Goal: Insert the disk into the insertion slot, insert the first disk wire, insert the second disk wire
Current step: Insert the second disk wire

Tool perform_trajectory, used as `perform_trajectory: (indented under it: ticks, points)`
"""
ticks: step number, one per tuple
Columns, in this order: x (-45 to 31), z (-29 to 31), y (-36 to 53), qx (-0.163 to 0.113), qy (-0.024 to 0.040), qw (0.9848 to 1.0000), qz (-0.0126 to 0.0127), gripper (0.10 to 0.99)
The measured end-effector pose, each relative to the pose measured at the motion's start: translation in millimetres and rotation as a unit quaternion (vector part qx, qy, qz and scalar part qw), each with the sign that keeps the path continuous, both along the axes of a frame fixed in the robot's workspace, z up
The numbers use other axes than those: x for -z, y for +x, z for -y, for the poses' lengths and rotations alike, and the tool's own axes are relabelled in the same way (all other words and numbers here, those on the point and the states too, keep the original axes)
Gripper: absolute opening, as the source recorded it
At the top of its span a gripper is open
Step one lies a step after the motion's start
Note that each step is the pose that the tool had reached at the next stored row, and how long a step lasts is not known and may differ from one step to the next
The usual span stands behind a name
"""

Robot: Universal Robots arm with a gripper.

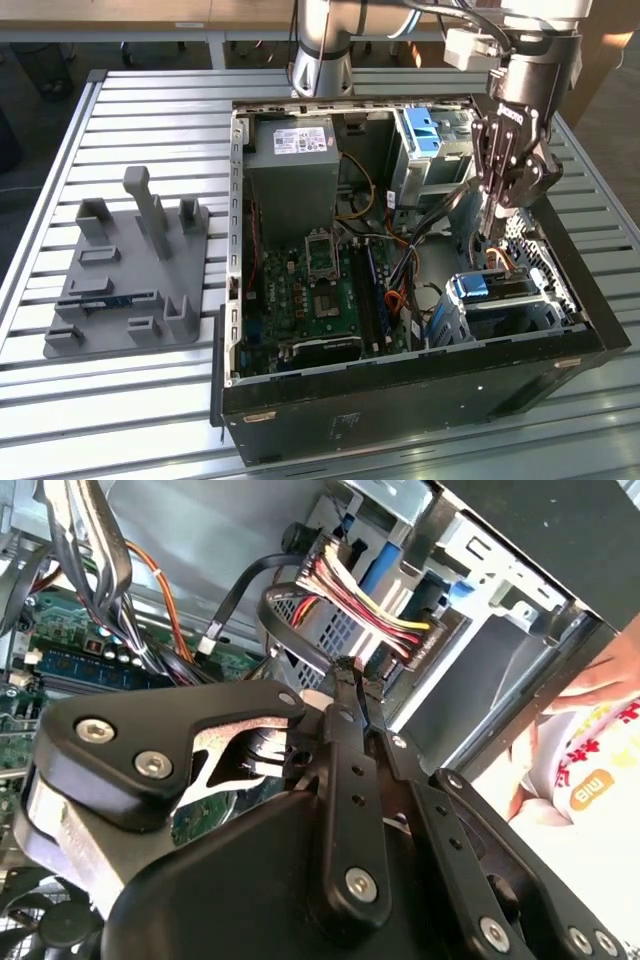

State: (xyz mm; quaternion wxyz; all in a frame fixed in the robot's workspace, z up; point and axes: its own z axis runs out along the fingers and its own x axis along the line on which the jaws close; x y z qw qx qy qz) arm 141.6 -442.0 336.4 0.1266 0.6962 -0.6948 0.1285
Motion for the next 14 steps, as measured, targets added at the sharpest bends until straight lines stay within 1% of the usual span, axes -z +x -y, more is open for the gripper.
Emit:
perform_trajectory:
  ticks: [2,8,14]
  points:
    - [-3.1,3.1,0.0,0.000,0.0035,1.0000,0.0001,0.149]
    - [-4.4,11.3,0.0,0.000,0.0190,0.9998,0.0011,0.149]
    - [-4.6,21.5,-0.1,0.000,0.0293,0.9996,0.0014,0.149]
